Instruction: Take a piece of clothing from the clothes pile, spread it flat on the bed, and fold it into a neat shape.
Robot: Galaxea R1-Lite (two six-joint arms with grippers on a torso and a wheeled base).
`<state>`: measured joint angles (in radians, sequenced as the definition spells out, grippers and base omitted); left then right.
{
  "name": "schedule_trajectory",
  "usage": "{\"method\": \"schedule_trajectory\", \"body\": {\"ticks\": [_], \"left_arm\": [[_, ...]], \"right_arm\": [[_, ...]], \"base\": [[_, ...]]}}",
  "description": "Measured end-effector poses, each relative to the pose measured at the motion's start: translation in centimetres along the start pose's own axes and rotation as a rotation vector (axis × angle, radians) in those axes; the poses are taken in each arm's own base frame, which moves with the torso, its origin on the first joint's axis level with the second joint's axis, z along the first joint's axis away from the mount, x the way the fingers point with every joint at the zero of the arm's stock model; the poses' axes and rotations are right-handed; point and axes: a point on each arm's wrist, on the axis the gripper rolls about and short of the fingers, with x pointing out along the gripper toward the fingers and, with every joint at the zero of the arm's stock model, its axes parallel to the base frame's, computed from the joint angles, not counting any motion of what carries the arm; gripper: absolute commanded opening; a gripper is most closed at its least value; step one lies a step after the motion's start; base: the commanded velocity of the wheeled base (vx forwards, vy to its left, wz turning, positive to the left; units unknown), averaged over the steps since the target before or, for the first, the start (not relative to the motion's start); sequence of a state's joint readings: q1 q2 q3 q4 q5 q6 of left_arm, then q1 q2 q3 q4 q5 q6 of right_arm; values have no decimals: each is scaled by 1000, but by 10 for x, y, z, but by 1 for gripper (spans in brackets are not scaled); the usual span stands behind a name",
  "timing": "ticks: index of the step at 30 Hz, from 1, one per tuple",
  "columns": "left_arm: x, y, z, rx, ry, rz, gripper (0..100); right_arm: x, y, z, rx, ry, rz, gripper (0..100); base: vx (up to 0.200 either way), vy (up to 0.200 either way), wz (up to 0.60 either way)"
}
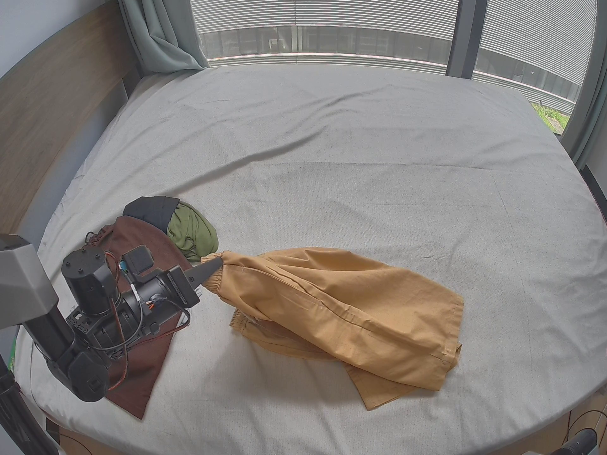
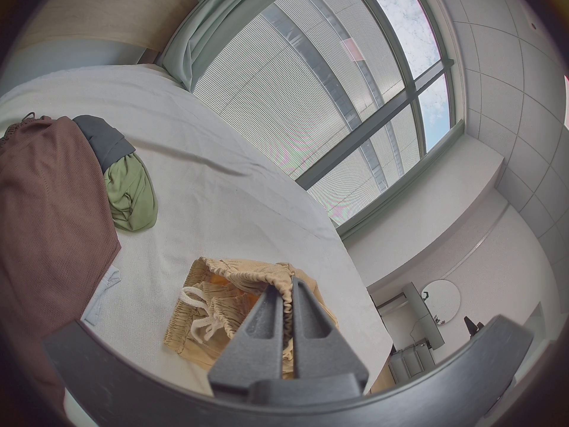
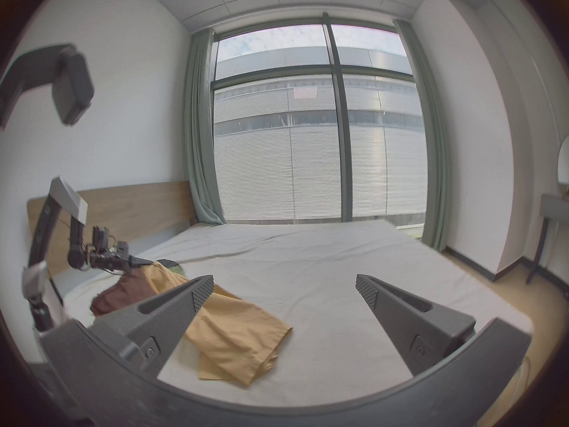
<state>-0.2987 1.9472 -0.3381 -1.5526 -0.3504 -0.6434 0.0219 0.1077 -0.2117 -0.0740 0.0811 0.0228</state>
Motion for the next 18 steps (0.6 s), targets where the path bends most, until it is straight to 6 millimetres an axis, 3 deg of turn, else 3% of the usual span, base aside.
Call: {"method": "schedule_trajectory", "body": {"ticks": [10, 18], "left_arm": [[0, -2, 1, 3, -5, -7, 0], [0, -3, 2, 5, -9, -14, 0]], "right_arm": [[45, 0, 27, 201, 216, 162, 100], [87, 5, 30, 252, 406, 304, 100]], "base": [[0, 0, 0], [0, 0, 0]]}}
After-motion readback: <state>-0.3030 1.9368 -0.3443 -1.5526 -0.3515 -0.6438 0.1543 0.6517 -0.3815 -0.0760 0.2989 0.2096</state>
